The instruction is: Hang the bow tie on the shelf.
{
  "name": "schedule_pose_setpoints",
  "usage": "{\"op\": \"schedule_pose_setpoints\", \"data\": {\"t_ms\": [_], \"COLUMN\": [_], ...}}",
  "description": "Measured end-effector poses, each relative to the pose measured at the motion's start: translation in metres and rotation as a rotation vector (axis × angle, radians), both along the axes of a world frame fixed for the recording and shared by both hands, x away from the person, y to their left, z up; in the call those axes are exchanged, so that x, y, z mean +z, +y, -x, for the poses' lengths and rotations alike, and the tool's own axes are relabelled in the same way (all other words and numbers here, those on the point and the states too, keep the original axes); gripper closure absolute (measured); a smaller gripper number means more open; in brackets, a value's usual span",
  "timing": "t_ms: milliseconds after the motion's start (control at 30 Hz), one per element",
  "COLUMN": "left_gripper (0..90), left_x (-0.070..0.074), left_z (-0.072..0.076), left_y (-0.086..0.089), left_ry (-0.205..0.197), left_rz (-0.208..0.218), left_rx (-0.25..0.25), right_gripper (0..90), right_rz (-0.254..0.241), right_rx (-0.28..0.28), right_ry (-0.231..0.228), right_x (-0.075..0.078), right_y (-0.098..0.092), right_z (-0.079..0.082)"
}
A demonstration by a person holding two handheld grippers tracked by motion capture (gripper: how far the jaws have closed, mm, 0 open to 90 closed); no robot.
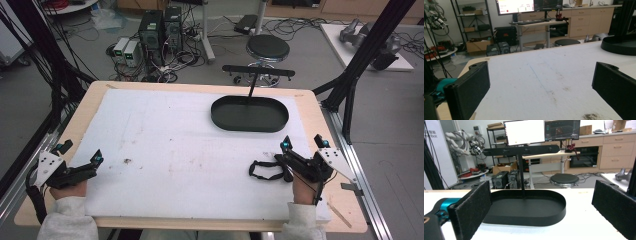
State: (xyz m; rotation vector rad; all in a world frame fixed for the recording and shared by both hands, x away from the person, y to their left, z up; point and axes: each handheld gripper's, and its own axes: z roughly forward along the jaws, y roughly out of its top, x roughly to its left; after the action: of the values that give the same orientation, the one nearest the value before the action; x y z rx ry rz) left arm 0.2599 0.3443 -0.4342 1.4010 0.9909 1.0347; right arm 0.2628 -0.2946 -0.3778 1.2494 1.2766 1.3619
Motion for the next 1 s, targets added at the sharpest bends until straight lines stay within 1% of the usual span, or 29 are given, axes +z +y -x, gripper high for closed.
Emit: {"op": "schedule_pose_setpoints", "data": {"t_ms": [167,200,233,267,300,333,367,400,433,467,533,567,633,667,700,733,767,800,833,867,900,933,967,1000], "left_gripper": [1.7,1.7,1.7,1.7,1.7,1.7,1.7,1.7,1.7,1.7,1.7,1.7,1.7,1.8,1.7,1.7,1.7,1.7,1.7,1.7,1.7,1.7,1.7,1.7], "left_x": [0.004,0.005,0.006,0.006,0.007,0.007,0.008,0.009,0.010,0.013,0.014,0.017,0.018,0.018,0.018,0.017,0.016,0.016,0.015,0.015,0.015,0.015,0.015,0.014], "left_z": [0.004,0.004,0.004,0.005,0.006,0.006,0.006,0.007,0.008,0.010,0.011,0.012,0.012,0.012,0.012,0.012,0.011,0.010,0.010,0.010,0.010,0.010,0.010,0.009], "left_y": [0.000,0.000,0.000,0.000,0.000,0.000,0.000,-0.001,-0.001,-0.002,-0.002,-0.004,-0.004,-0.005,-0.005,-0.005,-0.005,-0.006,-0.006,-0.006,-0.007,-0.007,-0.008,-0.008], "left_ry": [-0.021,-0.024,-0.026,-0.027,-0.029,-0.029,-0.030,-0.032,-0.036,-0.045,-0.052,-0.063,-0.066,-0.067,-0.067,-0.060,-0.052,-0.046,-0.042,-0.041,-0.045,-0.044,-0.045,-0.041], "left_rz": [0.001,-0.004,-0.005,-0.005,-0.002,-0.002,0.000,0.003,0.000,-0.010,-0.010,-0.020,-0.023,-0.031,-0.031,-0.043,-0.051,-0.050,-0.049,-0.051,-0.053,-0.059,-0.059,-0.067], "left_rx": [0.005,0.006,0.008,0.008,0.007,0.007,0.008,0.006,0.005,0.004,0.004,-0.001,0.000,-0.001,-0.001,0.004,0.009,0.008,0.005,0.003,0.002,0.000,-0.001,0.002], "right_gripper": [1.7,1.7,3.9,3.9,4.9,4.9,4.9,4.9,4.9,5.0,5.4,5.4,6.7,8.1,8.1,9.2,16.3,16.3,16.6,16.6,16.6,16.6,16.9,17.8], "right_rz": [0.011,0.016,0.041,0.041,0.053,0.053,0.059,0.059,0.077,0.101,0.140,0.141,0.146,0.147,0.147,0.156,0.185,0.185,0.209,0.209,0.217,0.217,0.225,0.235], "right_rx": [0.005,0.004,-0.029,-0.029,-0.022,-0.022,0.003,0.003,0.038,0.039,0.046,0.048,0.067,0.079,0.079,0.089,0.088,0.088,0.087,0.083,0.091,0.091,0.090,0.085], "right_ry": [0.017,0.029,0.081,0.081,0.123,0.123,0.179,0.179,0.253,0.288,0.328,0.356,0.393,0.418,0.418,0.442,0.492,0.492,0.544,0.570,0.608,0.608,0.656,0.677], "right_x": [-0.001,-0.001,-0.001,-0.001,-0.001,-0.001,-0.001,-0.001,-0.003,-0.005,-0.008,-0.009,-0.012,-0.013,-0.013,-0.015,-0.018,-0.018,-0.022,-0.023,-0.025,-0.025,-0.028,-0.031], "right_y": [0.001,0.002,0.003,0.003,0.003,0.003,0.002,0.002,0.003,0.005,0.007,0.008,0.010,0.010,0.010,0.010,0.010,0.010,0.008,0.008,0.006,0.006,0.005,0.004], "right_z": [0.002,0.002,0.001,0.001,0.000,0.000,-0.002,-0.002,-0.004,-0.006,-0.008,-0.008,-0.011,-0.013,-0.013,-0.014,-0.017,-0.017,-0.020,-0.020,-0.022,-0.022,-0.024,-0.026]}}
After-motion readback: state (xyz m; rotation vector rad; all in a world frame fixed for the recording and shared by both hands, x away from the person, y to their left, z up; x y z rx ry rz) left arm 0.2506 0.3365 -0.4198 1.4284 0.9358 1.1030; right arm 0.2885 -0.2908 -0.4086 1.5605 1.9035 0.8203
